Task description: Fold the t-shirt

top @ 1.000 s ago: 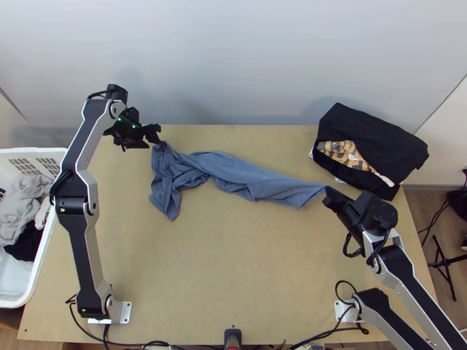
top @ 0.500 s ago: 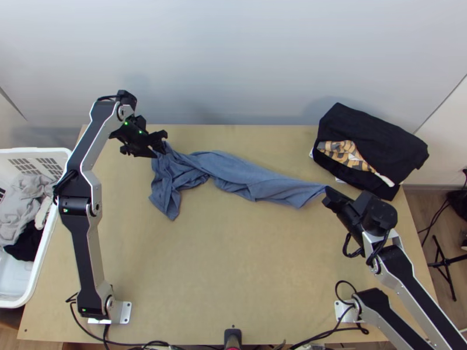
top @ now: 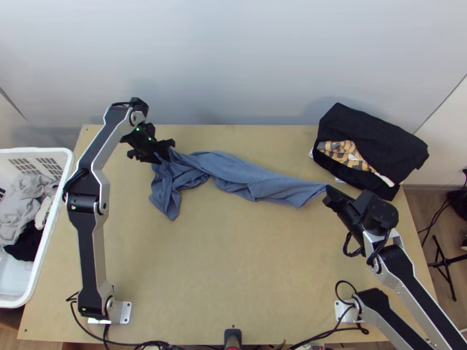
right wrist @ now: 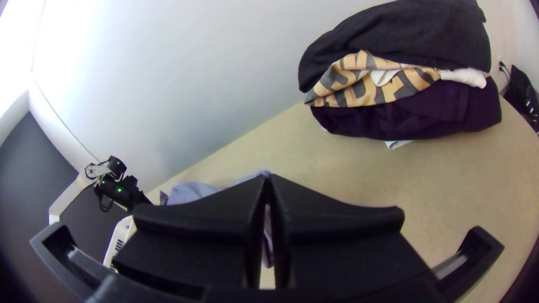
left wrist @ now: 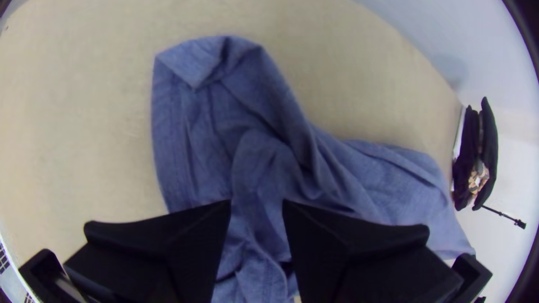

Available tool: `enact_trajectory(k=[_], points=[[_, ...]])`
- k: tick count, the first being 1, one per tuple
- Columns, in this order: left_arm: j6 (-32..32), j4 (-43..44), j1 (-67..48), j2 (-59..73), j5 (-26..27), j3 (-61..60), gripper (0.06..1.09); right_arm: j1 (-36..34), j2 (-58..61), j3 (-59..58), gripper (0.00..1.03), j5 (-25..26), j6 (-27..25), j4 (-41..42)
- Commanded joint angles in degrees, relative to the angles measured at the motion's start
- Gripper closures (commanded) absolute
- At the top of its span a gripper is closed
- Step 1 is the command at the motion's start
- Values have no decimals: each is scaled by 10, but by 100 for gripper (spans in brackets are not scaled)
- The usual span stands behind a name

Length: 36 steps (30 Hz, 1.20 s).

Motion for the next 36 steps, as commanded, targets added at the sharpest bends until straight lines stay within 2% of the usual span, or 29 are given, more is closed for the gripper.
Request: enact_trajectory(k=[1,6,7,9,16,23,36], points=[[9,-11,-19,21,-32,-11,60,-3,4,5,100,0,-2,0],[16,-11,-28,14,-47,-29,60,-5,3,3,100,0,-2,0],[18,-11,-29,12,-48,-32,67,-4,3,3,100,0,-2,0],[20,-5,-30,4,-48,-33,106,-5,3,3,100,0,-3,0],[22,-15,-52,-78,-47,-17,105,-5,3,0,100,0,-3,0],[25,-91,-79,-127,-46,-5,105,-4,8,6,100,0,-2,3],[27,-96,-219,-220,-38,-225,105,-10,12,21,100,0,-5,3]])
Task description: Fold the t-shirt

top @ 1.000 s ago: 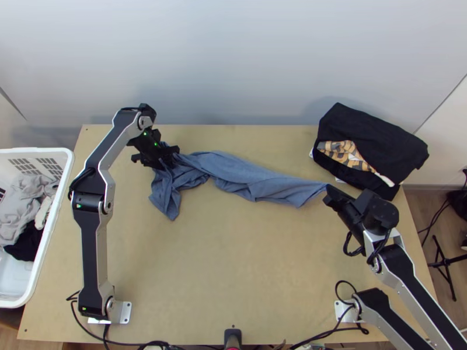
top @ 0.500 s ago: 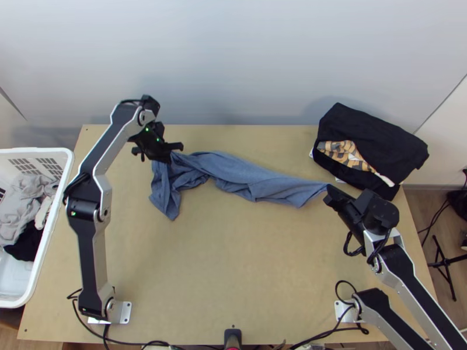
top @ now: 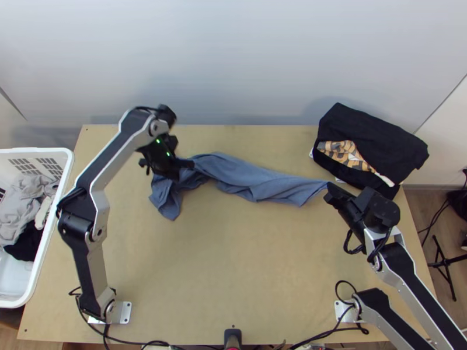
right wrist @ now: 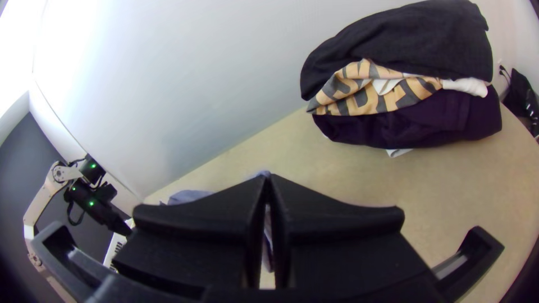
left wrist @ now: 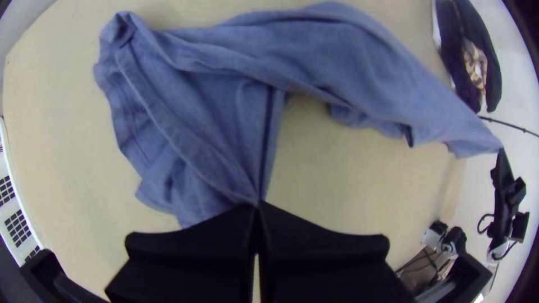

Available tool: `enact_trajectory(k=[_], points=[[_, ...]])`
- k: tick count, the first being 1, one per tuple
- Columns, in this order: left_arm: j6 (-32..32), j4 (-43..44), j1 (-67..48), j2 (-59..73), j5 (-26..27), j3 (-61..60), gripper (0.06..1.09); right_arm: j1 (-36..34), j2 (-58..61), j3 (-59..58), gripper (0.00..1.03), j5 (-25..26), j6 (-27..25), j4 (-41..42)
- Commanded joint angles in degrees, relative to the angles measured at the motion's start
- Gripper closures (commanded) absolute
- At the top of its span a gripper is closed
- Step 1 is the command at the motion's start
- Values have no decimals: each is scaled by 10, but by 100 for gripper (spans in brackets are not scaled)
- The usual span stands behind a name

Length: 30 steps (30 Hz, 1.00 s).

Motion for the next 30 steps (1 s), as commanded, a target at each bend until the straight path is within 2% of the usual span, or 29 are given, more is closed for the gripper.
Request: enact_trajectory(k=[1,9,13,19,23,27,30], points=[[0,-6,-96,-49,9,-104,105,-5,3,8,100,-1,-2,-1],[13,-2,-207,-59,16,-202,105,-6,16,13,100,0,0,2],[14,38,-238,-56,17,-257,105,-6,15,12,100,0,1,2],[18,83,-238,-84,17,-250,105,-14,14,14,100,0,-1,2],[-1,92,-147,-96,19,-141,105,-45,28,53,100,-8,6,-4],[-46,93,-21,-81,19,17,105,-56,87,181,100,-22,-4,-73],[-75,96,60,-64,16,134,105,-69,153,294,100,-73,26,-135]])
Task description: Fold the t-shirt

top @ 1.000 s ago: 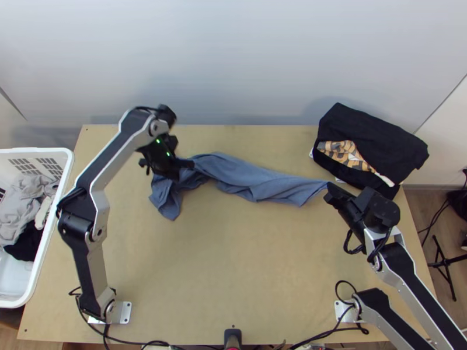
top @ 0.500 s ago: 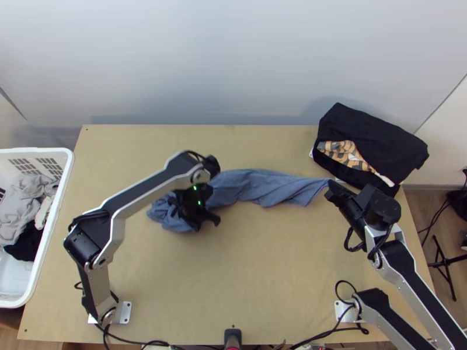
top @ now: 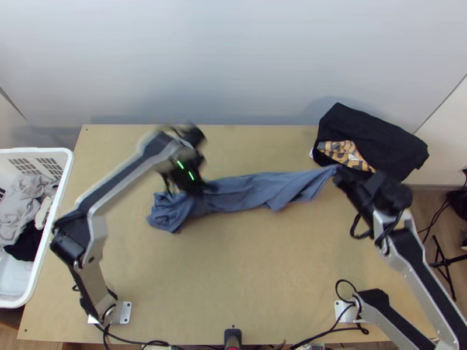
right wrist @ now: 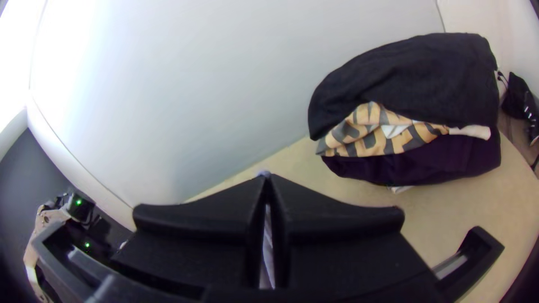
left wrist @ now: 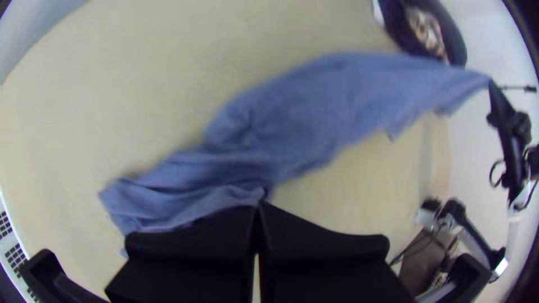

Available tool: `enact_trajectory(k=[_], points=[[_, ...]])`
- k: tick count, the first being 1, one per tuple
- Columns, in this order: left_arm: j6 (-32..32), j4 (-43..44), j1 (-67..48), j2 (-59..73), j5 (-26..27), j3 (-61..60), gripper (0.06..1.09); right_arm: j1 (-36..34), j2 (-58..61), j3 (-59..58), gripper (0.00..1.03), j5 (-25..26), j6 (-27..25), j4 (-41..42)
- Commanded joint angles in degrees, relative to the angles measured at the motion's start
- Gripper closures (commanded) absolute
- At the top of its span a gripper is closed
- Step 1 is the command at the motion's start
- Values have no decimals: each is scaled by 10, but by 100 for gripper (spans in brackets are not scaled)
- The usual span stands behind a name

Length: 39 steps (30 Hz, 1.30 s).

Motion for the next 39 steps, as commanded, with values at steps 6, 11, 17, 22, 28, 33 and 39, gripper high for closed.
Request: enact_trajectory(k=[6,11,17,22,28,33,39], points=[[-71,132,251,-37,-52,249,105,-37,199,383,100,-84,50,-220],[-79,150,286,-99,-102,242,105,-23,296,606,100,-81,51,-435],[-111,150,327,-157,-107,210,105,2,350,783,100,-55,50,-575],[-105,150,350,-186,-107,207,105,11,377,905,100,-24,55,-630],[-76,126,355,-228,-106,180,105,14,342,916,100,-50,76,-662],[-48,38,281,-257,-96,25,105,32,339,867,100,-64,62,-762],[-60,4,172,-266,-94,-184,105,10,335,791,100,-63,33,-777]])
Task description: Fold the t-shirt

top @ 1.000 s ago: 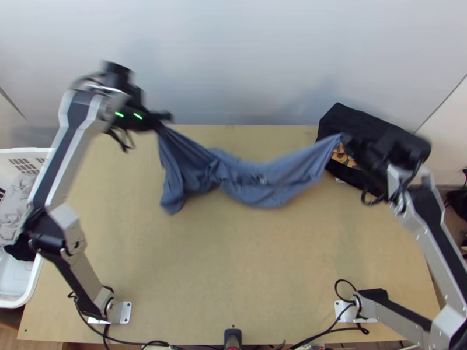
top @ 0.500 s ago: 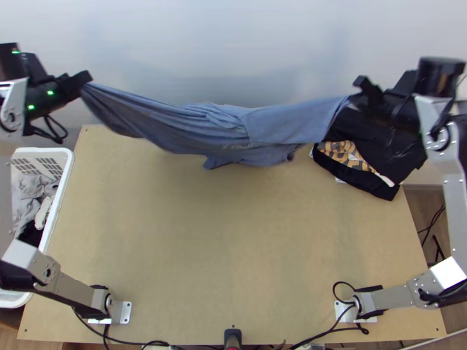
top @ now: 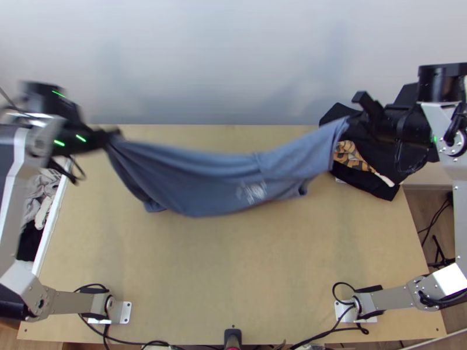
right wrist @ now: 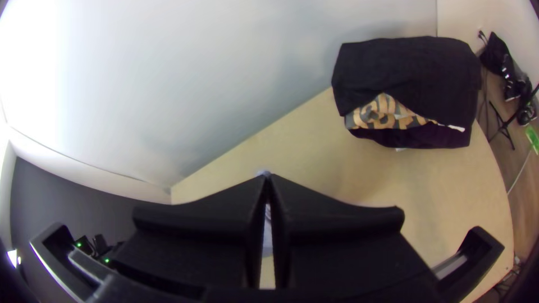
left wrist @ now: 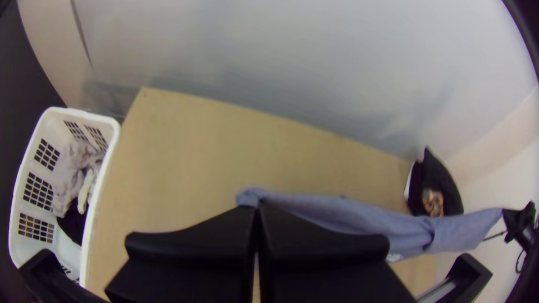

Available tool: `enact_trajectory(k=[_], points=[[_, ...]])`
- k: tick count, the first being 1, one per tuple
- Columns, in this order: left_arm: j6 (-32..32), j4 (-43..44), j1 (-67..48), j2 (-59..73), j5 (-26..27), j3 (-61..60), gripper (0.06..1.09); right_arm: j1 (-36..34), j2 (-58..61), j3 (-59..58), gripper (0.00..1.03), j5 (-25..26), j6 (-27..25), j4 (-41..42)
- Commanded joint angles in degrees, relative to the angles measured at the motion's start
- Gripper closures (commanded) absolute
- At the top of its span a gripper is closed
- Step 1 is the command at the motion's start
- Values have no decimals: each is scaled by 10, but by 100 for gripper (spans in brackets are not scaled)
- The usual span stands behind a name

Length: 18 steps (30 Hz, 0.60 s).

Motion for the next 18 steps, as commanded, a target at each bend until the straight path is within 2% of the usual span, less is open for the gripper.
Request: enact_trajectory(k=[1,5,9,13,18], points=[[-8,-27,-89,-10,4,-189,105,-19,-1,-60,100,-4,-27,-38],[-8,13,-73,56,5,-143,105,-40,21,-76,100,-4,-41,-32],[-9,10,-47,169,5,9,105,-49,40,-80,100,-1,-42,-24],[-4,-52,-45,228,24,125,105,-52,44,-84,100,7,-40,-9],[26,-156,-80,203,37,73,105,-64,44,-86,100,8,-38,2]])
